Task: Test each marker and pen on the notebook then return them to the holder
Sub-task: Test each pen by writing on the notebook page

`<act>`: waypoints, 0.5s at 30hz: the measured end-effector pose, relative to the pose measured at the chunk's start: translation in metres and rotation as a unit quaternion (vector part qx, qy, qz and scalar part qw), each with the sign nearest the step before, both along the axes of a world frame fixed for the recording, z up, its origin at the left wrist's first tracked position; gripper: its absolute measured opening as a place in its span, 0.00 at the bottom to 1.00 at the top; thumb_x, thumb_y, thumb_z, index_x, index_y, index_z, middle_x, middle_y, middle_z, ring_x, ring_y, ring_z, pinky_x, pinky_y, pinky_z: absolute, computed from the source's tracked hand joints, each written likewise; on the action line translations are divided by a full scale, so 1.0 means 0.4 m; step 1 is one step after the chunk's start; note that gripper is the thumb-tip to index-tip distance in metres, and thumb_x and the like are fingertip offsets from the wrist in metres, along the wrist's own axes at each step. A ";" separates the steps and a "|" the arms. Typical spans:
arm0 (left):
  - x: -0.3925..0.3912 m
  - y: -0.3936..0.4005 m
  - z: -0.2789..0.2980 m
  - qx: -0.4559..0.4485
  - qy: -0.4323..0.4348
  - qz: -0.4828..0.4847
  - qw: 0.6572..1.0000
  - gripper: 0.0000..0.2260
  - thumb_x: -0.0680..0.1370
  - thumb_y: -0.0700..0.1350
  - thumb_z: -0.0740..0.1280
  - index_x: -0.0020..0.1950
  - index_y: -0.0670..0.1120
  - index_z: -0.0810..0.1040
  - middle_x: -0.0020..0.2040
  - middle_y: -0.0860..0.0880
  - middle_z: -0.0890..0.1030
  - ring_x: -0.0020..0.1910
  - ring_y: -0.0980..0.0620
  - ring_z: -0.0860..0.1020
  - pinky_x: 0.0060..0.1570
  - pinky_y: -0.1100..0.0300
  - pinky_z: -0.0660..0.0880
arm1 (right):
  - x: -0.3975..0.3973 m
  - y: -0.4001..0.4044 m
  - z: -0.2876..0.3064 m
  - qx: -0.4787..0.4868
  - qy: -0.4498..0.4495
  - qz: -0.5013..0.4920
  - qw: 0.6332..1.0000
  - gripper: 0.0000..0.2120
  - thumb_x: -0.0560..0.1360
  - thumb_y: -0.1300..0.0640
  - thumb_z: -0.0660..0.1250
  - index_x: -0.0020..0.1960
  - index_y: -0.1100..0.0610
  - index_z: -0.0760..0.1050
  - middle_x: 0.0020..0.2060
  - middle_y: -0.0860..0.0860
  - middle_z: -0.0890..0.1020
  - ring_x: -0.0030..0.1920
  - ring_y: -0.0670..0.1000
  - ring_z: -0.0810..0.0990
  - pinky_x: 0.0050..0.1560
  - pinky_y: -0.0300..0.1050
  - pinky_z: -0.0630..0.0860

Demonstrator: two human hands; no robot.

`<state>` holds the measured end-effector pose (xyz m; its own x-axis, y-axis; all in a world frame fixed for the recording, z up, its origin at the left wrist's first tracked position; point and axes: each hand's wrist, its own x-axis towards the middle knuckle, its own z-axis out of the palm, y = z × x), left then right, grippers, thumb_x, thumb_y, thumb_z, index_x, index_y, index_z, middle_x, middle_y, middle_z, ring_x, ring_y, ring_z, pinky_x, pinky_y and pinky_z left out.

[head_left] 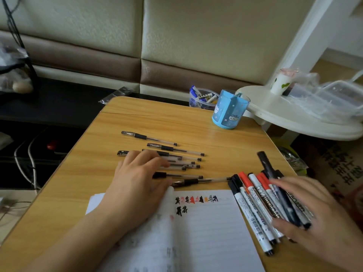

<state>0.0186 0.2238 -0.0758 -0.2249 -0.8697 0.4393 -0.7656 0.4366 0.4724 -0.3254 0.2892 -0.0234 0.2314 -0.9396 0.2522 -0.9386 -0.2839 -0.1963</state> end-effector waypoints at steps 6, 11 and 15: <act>-0.001 -0.005 -0.011 -0.005 -0.010 0.028 1.000 0.17 0.73 0.61 0.58 0.50 0.53 0.81 0.49 0.57 0.78 0.51 0.49 0.72 0.48 0.49 0.73 | -0.046 0.002 -0.054 0.034 0.038 -0.052 0.997 0.30 0.69 0.25 0.56 0.64 0.40 0.73 0.57 0.35 0.72 0.60 0.45 0.71 0.56 0.51 0.71; 0.001 -0.009 -0.015 0.000 -0.007 0.026 1.000 0.18 0.73 0.61 0.58 0.50 0.53 0.82 0.49 0.57 0.78 0.51 0.49 0.73 0.49 0.49 0.73 | -0.044 -0.008 -0.063 0.019 0.055 -0.063 0.996 0.30 0.70 0.25 0.55 0.64 0.40 0.74 0.56 0.37 0.72 0.60 0.45 0.71 0.56 0.52 0.69; 0.002 -0.009 -0.018 0.002 -0.004 0.021 1.000 0.19 0.73 0.61 0.57 0.51 0.54 0.81 0.49 0.57 0.78 0.51 0.50 0.72 0.48 0.50 0.72 | -0.033 -0.014 -0.054 0.010 0.011 -0.068 0.998 0.23 0.69 0.27 0.59 0.60 0.35 0.74 0.55 0.33 0.73 0.59 0.43 0.72 0.56 0.51 0.70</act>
